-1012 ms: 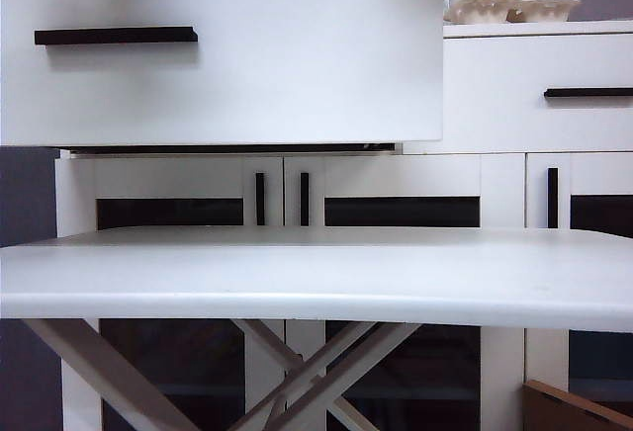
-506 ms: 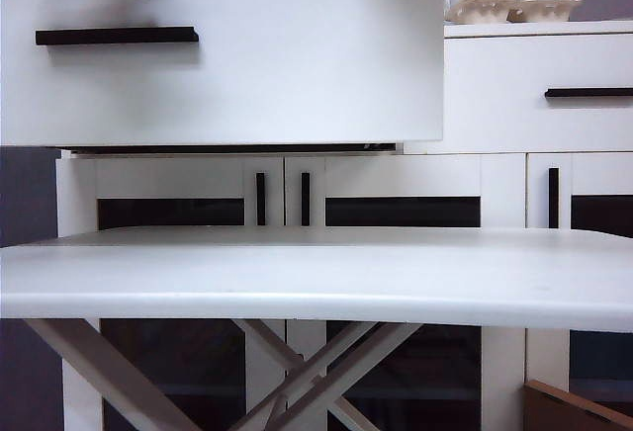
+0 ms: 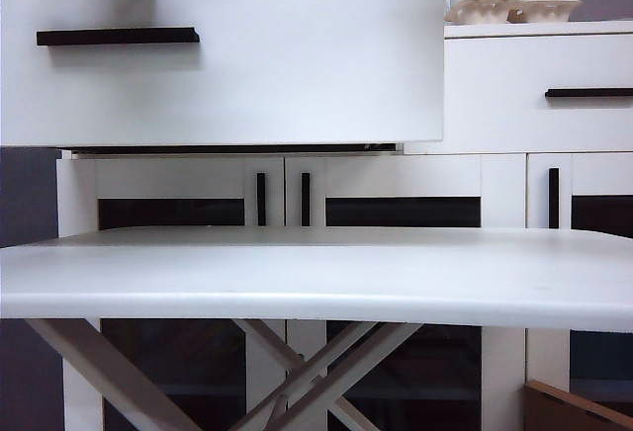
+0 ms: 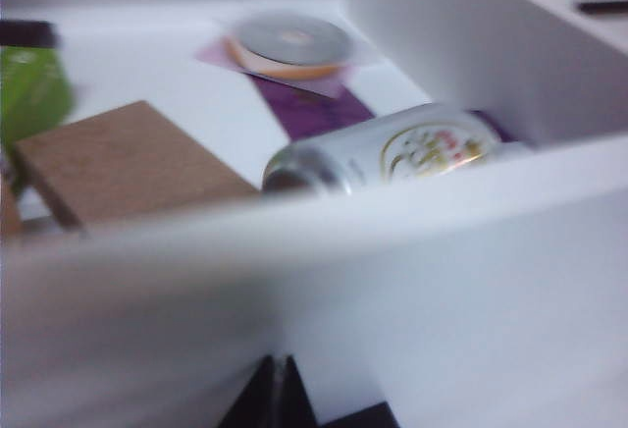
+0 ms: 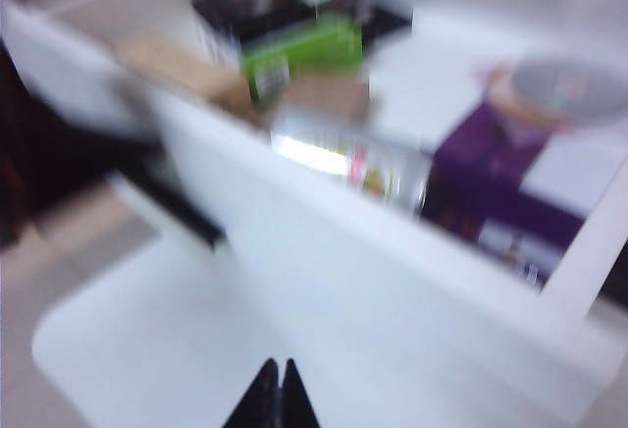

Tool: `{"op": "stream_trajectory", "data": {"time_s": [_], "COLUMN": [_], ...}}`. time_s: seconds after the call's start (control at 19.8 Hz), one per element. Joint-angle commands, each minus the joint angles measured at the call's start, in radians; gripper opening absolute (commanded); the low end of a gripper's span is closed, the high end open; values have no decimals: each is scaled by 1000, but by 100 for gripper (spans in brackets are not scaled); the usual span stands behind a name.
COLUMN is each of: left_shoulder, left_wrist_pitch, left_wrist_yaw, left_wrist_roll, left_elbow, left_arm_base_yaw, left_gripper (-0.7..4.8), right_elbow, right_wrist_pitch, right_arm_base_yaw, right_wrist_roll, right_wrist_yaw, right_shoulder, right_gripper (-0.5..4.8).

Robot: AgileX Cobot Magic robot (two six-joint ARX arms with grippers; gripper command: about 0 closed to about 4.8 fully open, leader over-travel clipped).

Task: Pick up a can of beer from the white table, open the left drawer, place the beer inside the drawer, and finally close the drawer.

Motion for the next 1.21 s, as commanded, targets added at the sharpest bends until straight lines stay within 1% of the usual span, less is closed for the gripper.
{"op": "stream_trajectory", "data": {"time_s": [0.05,0.15,0.2,0.3,0.4,0.56,0.66,0.91,1.06,1.21], "left_shoulder": [-14,-3,2,14,22,31,37,42,60,92], "left_wrist_pitch": [179,227,255,285,278,284,283,285,309,366], "left_wrist_yaw": [-150,-227,-267,-287,-330,-340,-371,-406,-406,-405], "left_wrist_roll": [42,62,62,62,62,61,61,53,54,54], "left_elbow": [-70,-73,-73,-73,-74,-74,-74,-74,-74,-74], "left_arm_base_yaw": [-103,-146,-159,-160,-160,-160,-160,-159,-158,-158], "left_gripper": [-5,-5,-5,-5,-5,-5,-5,-5,-5,-5], "right_elbow": [2,2,2,2,2,2,2,2,2,2], "right_wrist_pitch": [14,21,19,18,16,16,16,16,16,16], "right_arm_base_yaw": [3,3,3,3,3,3,3,3,3,3], "right_wrist_roll": [4,4,4,4,4,4,4,3,3,3], "right_wrist_yaw": [-8,-50,-52,-53,-52,-52,-52,-52,-52,-52], "right_shoulder": [-4,-5,-5,-6,-6,-6,-6,-6,-6,-6], "right_gripper": [-1,-1,-1,-1,-1,-1,-1,-1,-1,-1]}}
